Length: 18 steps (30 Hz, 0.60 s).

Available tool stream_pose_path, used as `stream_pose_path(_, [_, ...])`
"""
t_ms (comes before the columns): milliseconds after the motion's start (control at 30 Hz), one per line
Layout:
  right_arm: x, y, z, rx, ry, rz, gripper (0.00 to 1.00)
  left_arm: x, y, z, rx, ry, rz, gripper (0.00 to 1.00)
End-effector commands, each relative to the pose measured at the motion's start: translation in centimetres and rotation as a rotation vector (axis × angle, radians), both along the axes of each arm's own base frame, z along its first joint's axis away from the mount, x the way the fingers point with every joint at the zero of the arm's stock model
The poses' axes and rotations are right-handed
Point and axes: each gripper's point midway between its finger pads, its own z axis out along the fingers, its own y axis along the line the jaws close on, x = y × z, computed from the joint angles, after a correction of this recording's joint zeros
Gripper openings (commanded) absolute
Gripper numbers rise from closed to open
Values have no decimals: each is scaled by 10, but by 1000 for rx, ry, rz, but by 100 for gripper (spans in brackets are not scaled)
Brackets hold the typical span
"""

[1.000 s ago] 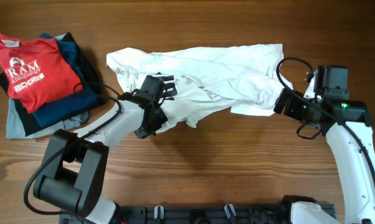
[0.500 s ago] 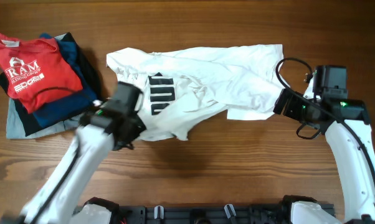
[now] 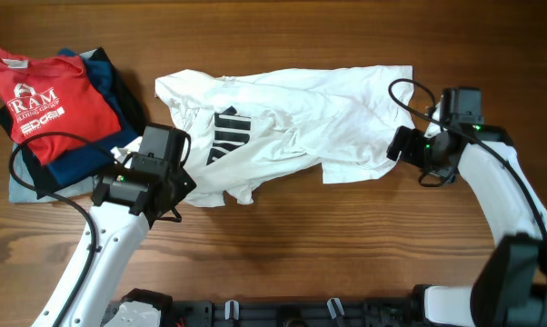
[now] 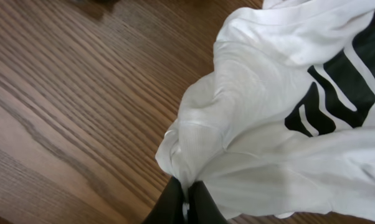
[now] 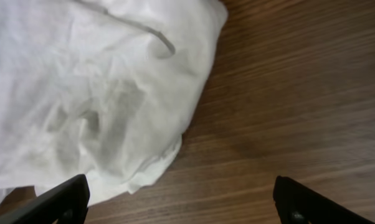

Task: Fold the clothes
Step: 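Grasp the shirt's right hem corner with the right gripper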

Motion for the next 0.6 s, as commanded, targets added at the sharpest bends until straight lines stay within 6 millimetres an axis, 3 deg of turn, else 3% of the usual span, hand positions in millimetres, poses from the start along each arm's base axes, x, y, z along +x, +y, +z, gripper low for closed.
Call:
stream_pose_path(0, [-1, 16, -25, 102, 57, 34, 89, 2, 12, 1, 47, -6, 26, 4])
stream_pose_path(133, [6, 23, -35, 143, 54, 43, 86, 2, 12, 1, 47, -5, 26, 4])
stream_pose_path(367, [21, 21, -33, 137, -4, 47, 51, 1, 12, 1, 46, -5, 26, 4])
stream_pose_path(567, [24, 23, -33, 134, -18, 55, 50, 1, 11, 0, 40, -3, 24, 4])
